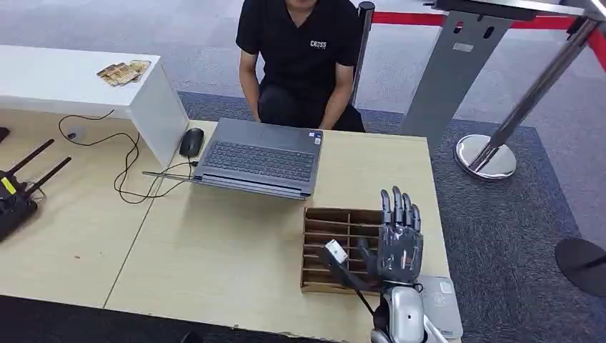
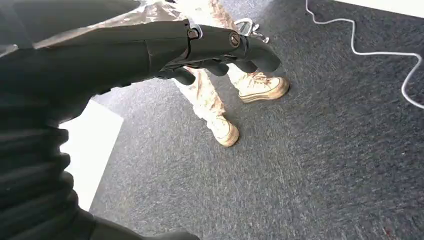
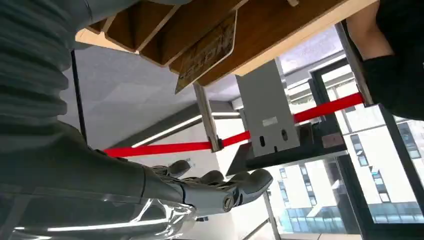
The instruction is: Pass the card to the sensor for recognition and then transmit it.
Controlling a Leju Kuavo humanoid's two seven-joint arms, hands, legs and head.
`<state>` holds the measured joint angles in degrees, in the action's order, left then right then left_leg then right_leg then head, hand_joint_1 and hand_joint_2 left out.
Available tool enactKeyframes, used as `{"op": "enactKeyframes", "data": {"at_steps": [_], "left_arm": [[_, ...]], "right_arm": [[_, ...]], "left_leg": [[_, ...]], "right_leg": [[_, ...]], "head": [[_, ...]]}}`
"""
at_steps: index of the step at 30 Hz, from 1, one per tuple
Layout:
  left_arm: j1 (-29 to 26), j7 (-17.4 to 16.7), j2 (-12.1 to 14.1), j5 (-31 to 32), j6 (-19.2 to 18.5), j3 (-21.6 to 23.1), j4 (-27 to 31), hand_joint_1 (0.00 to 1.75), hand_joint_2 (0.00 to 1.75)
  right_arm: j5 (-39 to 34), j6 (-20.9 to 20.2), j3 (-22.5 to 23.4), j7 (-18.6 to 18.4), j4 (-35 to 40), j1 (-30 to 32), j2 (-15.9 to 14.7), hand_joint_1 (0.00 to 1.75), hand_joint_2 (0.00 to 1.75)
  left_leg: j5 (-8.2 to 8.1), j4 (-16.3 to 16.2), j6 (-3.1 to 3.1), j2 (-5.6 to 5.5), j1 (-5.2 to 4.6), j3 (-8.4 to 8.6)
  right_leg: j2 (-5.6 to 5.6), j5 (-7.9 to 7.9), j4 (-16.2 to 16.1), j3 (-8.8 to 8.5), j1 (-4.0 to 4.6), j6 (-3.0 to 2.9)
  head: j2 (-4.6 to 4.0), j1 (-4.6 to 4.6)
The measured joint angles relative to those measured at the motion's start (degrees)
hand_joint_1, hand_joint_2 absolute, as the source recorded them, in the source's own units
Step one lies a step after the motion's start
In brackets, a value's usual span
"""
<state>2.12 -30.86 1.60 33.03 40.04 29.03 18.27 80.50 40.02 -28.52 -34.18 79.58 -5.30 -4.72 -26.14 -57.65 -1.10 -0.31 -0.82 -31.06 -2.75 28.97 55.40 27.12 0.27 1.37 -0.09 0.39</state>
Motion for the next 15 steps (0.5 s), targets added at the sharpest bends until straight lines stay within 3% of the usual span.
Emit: {"op": "enactKeyframes", "data": {"at_steps": [15], "left_arm": [[0.0, 0.1, 0.0, 0.0, 0.0, 0.0, 0.0, 0.0, 1.75]], "right_arm": [[1.4, 0.0, 1.1, -0.3, -0.6, 0.1, 0.4, 0.0, 1.75]], "left_leg": [[0.0, 0.0, 0.0, 0.0, 0.0, 0.0]], "right_leg": [[0.0, 0.0, 0.0, 0.01, 0.0, 0.0]], "head": [[0.0, -0.02]]}}
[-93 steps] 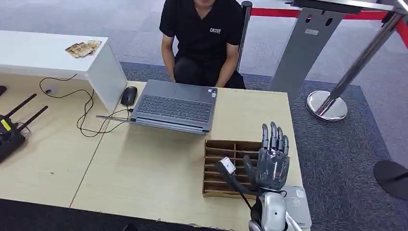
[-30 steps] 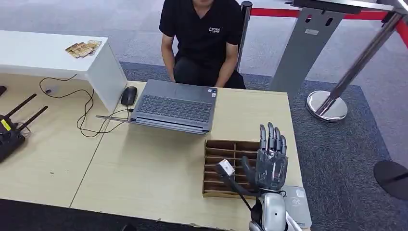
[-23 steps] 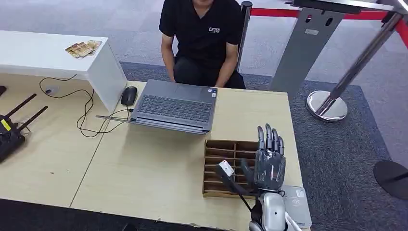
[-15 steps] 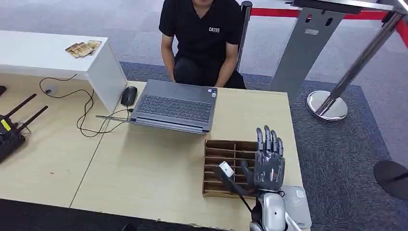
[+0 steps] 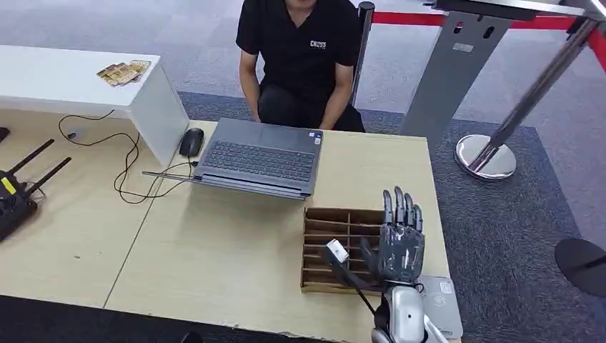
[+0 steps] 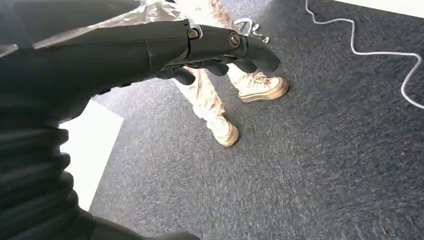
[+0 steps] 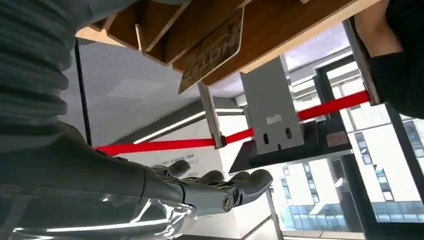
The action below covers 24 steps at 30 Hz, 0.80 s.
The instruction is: Pass the card to the sensor for recognition and then transmit it.
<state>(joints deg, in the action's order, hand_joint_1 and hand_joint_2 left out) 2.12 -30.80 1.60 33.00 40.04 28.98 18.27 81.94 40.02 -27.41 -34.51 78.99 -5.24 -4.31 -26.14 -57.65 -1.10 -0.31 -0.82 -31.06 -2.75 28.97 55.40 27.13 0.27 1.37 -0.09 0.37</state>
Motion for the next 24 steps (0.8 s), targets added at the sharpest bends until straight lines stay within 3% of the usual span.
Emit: {"op": "enactKeyframes", "data": {"at_steps": [24], "left_arm": [[0.0, 0.0, 0.0, 0.0, 0.0, 0.0, 0.0, 0.0, 1.75]], "right_arm": [[1.6, 0.0, 2.0, -2.0, 2.3, 0.8, 0.1, 0.0, 1.75]], "left_leg": [[0.0, 0.0, 0.0, 0.0, 0.0, 0.0]], "right_leg": [[0.0, 0.0, 0.0, 0.0, 0.0, 0.0]], "head": [[0.0, 0.02]]}}
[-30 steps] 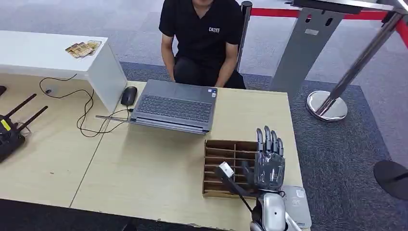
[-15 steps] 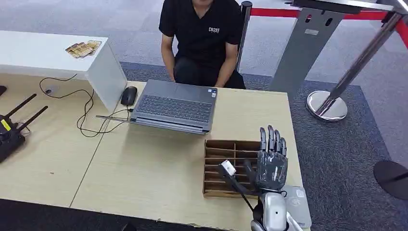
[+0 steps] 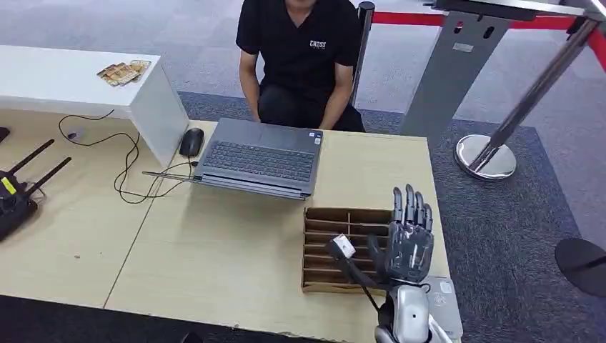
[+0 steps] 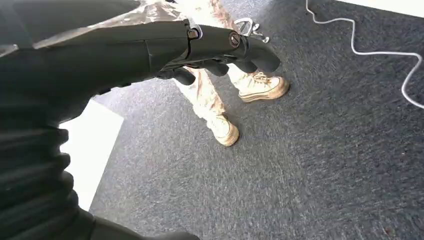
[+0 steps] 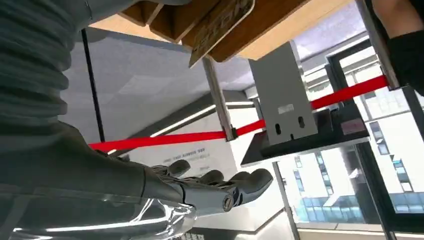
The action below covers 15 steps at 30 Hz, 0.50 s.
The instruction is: Pass the card to the sensor for recognition and then transmit it.
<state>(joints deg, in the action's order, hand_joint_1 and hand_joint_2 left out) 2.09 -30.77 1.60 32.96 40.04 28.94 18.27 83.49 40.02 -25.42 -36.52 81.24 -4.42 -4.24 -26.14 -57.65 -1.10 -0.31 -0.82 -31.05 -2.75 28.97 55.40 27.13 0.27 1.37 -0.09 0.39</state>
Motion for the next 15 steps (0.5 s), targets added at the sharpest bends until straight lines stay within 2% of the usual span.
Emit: {"op": "enactKeyframes", "data": {"at_steps": [15], "left_arm": [[0.0, -0.1, 0.0, 0.0, 0.0, -0.1, 0.0, 0.0, 1.75]], "right_arm": [[-0.1, 0.0, 0.5, -0.3, 1.2, 0.4, 0.0, 0.0, 1.75]], "left_leg": [[0.0, 0.0, 0.0, 0.0, 0.0, 0.0]], "right_leg": [[0.0, 0.0, 0.0, 0.0, 0.0, 0.0]], "head": [[0.0, -0.02]]}}
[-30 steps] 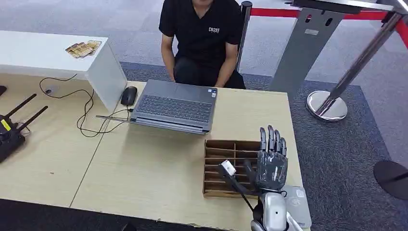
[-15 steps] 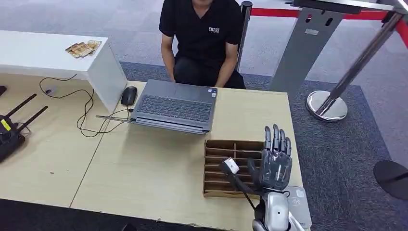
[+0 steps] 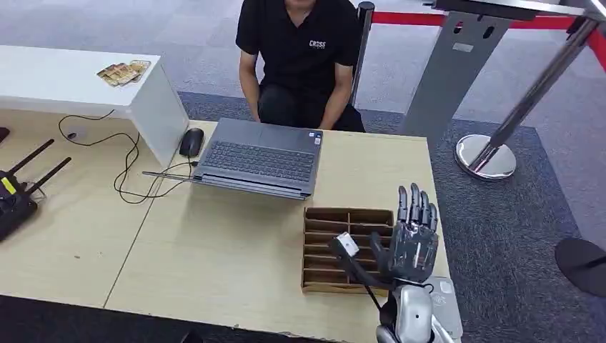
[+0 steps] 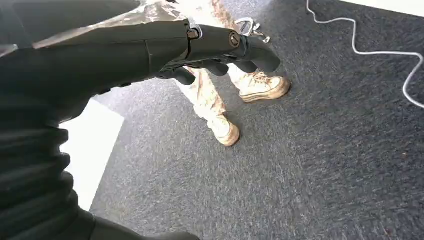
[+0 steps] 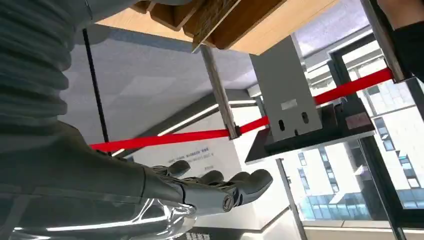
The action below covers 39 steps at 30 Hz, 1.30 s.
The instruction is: Pass the card to the sensor for recognition and then transmit it.
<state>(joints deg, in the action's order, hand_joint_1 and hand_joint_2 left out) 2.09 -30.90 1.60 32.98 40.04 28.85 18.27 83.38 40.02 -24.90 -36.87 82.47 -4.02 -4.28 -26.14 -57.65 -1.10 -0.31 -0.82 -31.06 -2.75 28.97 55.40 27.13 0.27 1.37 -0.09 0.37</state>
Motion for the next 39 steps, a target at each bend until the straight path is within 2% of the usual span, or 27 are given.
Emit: {"op": "enactKeyframes", "data": {"at_steps": [17, 18, 20, 21, 22, 23, 25, 27, 33, 35, 39], "left_arm": [[0.0, 0.0, 0.0, 0.2, 0.0, -0.3, 0.0, 0.0, 1.75], [0.0, 0.0, 0.0, 0.2, 0.0, -0.3, 0.0, 0.0, 1.75], [0.0, 0.0, 0.0, 0.2, 0.0, -0.3, 0.0, 0.0, 1.75], [0.0, 0.0, 0.0, 0.2, 0.0, -0.3, 0.0, 0.0, 1.75], [0.0, 0.0, 0.0, 0.3, 0.0, -0.3, 0.0, 0.0, 1.75], [0.0, 0.0, 0.0, 0.3, 0.0, -0.3, 0.0, 0.0, 1.75], [0.0, 0.0, 0.0, 0.3, 0.0, -0.3, 0.0, 0.0, 1.75], [0.0, 0.0, 0.0, 0.4, 0.0, -0.3, 0.0, 0.0, 1.75], [0.0, 0.0, 0.0, 0.5, 0.0, -0.3, 0.0, 0.0, 1.75], [0.0, 0.1, 0.0, 0.5, 0.0, -0.3, 0.0, 0.0, 1.75], [0.0, 0.1, 0.0, 0.6, 0.0, -0.3, 0.0, 0.0, 1.75]], "right_arm": [[-0.8, 0.0, 0.0, 1.2, -0.5, 0.0, 0.0, 0.0, 1.75], [-0.9, 0.0, 0.0, 1.3, -0.6, 0.0, 0.0, 0.05, 1.75], [-1.0, 0.0, 0.0, 1.5, -0.6, 0.0, 0.0, 0.3, 1.75], [-1.0, 0.0, 0.0, 1.5, -0.6, 0.0, 0.0, 0.84, 1.75], [-1.0, 0.0, 0.0, 1.6, -0.6, 0.0, 0.0, 1.57, 1.75], [-1.0, 0.0, 0.0, 1.7, -0.6, 0.0, 0.0, 1.61, 1.75], [-1.0, 0.0, 0.0, 2.0, -0.6, 0.0, 0.0, 1.45, 1.75], [-1.0, 0.0, 0.0, 2.2, -0.6, 0.0, 0.0, 1.38, 1.75], [-1.0, 0.0, 0.0, 2.3, -0.6, 0.0, 0.0, 1.34, 1.75], [-1.0, 0.0, 0.0, 2.3, -0.7, 0.0, 0.0, 1.08, 1.75], [-1.0, 0.0, 0.0, 2.3, -0.7, 0.0, 0.0, 1.01, 1.75]], "left_leg": [[0.0, 0.0, 0.0, 0.0, 0.0, 0.0], [0.0, 0.0, 0.0, 0.0, 0.0, 0.0], [0.0, 0.0, 0.0, 0.0, 0.0, 0.0], [0.0, 0.0, 0.0, 0.0, 0.0, 0.0], [0.0, 0.0, 0.0, 0.0, 0.0, 0.0], [0.0, 0.0, 0.0, 0.0, 0.0, 0.0], [0.0, 0.0, 0.0, 0.0, 0.0, 0.0], [0.0, 0.0, 0.0, 0.0, 0.0, 0.0], [0.0, 0.0, 0.0, 0.0, 0.0, 0.0], [0.0, 0.0, 0.0, 0.0, 0.0, 0.0], [0.0, 0.0, 0.0, 0.0, 0.0, 0.0]], "right_leg": [[0.0, 0.0, 0.0, 0.0, 0.0, 0.0], [0.0, 0.0, 0.0, 0.0, 0.0, 0.0], [0.0, 0.0, 0.0, 0.0, 0.0, 0.0], [0.0, 0.0, 0.0, -0.01, 0.0, 0.0], [0.0, 0.0, 0.0, 0.0, 0.0, 0.0], [0.0, 0.0, 0.0, 0.0, 0.0, 0.0], [0.0, 0.0, 0.0, 0.0, 0.0, 0.0], [0.0, 0.0, 0.0, 0.0, 0.0, 0.0], [0.0, 0.0, 0.0, -0.01, 0.0, 0.0], [0.0, 0.0, 0.0, 0.0, 0.0, 0.0], [0.0, 0.0, 0.0, 0.0, 0.0, 0.0]], "head": [[0.0, 0.02], [0.0, 0.02], [0.0, 0.02], [0.0, 0.02], [0.0, 0.02], [0.0, 0.02], [0.0, 0.0], [0.0, 0.0], [0.0, 0.02], [0.0, 0.02], [0.0, 0.02]]}}
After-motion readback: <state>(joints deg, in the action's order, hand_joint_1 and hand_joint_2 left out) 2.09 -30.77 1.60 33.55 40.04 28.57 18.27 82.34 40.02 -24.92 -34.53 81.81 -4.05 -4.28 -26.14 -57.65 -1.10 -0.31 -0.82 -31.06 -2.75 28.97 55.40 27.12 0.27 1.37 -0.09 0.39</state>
